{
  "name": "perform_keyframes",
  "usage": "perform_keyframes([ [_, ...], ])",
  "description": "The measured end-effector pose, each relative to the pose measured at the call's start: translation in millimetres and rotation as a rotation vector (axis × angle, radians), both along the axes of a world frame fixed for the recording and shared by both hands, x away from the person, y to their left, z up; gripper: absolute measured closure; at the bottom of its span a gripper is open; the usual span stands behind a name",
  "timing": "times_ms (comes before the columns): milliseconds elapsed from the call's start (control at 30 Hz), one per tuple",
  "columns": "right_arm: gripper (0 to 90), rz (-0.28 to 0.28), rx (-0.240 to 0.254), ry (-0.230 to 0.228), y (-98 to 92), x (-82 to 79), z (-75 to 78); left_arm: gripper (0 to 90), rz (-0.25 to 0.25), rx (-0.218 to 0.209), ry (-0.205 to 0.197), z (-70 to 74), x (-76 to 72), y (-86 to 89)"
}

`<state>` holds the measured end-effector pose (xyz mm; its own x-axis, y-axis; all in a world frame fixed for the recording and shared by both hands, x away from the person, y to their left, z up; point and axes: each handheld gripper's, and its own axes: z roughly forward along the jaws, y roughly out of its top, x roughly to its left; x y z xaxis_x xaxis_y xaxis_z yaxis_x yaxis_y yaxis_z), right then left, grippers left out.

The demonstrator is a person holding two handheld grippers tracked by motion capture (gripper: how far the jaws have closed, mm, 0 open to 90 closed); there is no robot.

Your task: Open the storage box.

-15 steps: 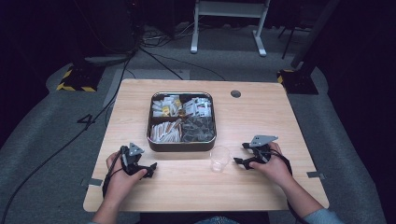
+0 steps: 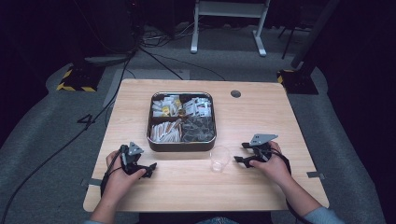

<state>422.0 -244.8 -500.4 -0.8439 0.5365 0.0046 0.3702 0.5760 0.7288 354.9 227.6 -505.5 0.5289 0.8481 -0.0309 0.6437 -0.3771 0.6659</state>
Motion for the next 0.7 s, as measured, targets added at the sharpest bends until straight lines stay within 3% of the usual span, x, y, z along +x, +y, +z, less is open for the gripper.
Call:
perform_keyframes([
  [67, 29.8, 0.003, -0.002, 0.025, 1.7, 1.7, 3.0, 0.4, 0.007, 0.001, -0.001, 0.0, 0.8, -1.3],
  [200, 30.7, 0.005, 0.004, 0.035, 5.9, 6.3, 13.1, 0.4, 0.007, -0.001, 0.001, 0.0, 1.3, -2.2],
  [433, 31.4, 0.025, 0.026, 0.020, 13.4, 12.9, 34.0, 0.3, 0.004, -0.001, -0.003, -0.2, 2.0, -2.3],
  [700, 32.4, 0.065, 0.043, 0.002, 25.3, 34.1, 61.8, 0.4, 0.002, -0.001, -0.001, -0.2, 3.0, -2.8],
])
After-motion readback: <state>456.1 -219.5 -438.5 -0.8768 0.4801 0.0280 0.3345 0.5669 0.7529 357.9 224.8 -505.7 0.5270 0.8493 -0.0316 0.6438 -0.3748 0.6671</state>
